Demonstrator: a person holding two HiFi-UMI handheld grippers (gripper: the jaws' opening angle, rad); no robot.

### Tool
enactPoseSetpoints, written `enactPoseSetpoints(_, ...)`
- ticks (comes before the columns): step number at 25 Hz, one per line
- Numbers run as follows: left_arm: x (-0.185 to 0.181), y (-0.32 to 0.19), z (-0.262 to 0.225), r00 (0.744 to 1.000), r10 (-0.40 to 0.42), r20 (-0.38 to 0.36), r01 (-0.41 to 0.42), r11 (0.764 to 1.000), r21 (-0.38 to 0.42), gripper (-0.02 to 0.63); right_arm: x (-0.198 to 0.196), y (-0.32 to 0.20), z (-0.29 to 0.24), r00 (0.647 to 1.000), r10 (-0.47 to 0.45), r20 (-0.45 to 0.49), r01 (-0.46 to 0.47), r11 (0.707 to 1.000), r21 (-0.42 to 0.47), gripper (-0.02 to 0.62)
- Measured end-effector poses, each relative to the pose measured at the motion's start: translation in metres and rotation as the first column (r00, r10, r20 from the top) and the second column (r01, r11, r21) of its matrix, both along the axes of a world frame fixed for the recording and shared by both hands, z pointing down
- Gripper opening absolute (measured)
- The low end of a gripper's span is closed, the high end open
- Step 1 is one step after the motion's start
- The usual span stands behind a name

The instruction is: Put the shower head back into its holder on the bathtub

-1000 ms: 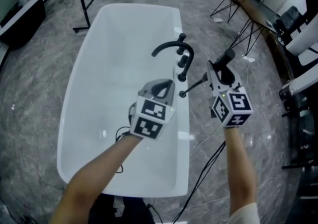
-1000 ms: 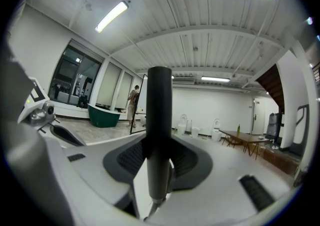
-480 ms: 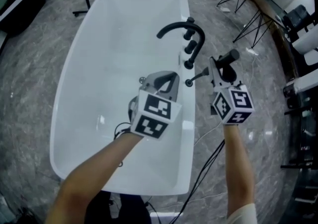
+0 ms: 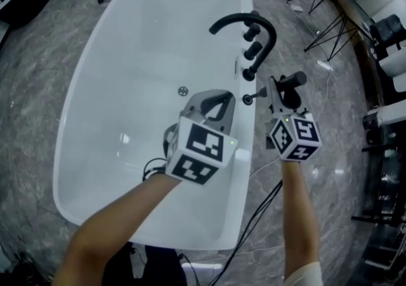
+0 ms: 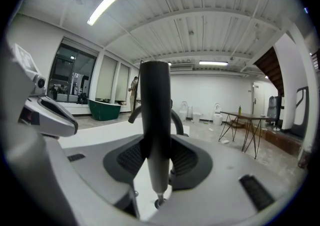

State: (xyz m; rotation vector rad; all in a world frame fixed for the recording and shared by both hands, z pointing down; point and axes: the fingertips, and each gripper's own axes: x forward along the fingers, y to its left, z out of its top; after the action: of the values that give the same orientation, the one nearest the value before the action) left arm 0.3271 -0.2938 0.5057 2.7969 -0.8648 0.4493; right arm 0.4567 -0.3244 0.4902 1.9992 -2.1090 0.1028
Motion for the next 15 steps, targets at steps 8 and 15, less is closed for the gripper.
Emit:
enactPoseSetpoints(8, -0.004, 0.001, 0.025, 1.000, -0.005, 0.004, 0.005, 1.000, -0.028, 0.008, 0.011, -0.010, 0.036, 1.000, 0.014, 0.016, -0.013, 0.999, -0.032, 0.150)
enactPoseSetpoints(15, -0.010, 0.000, 0.048, 1.000, -0.016, 0.019, 0.017, 0.999, -0.051, 0.008, 0.018, -0.016, 0.066, 0.999, 0.026, 0.034, -0.024, 0.998, -0.058, 0.150)
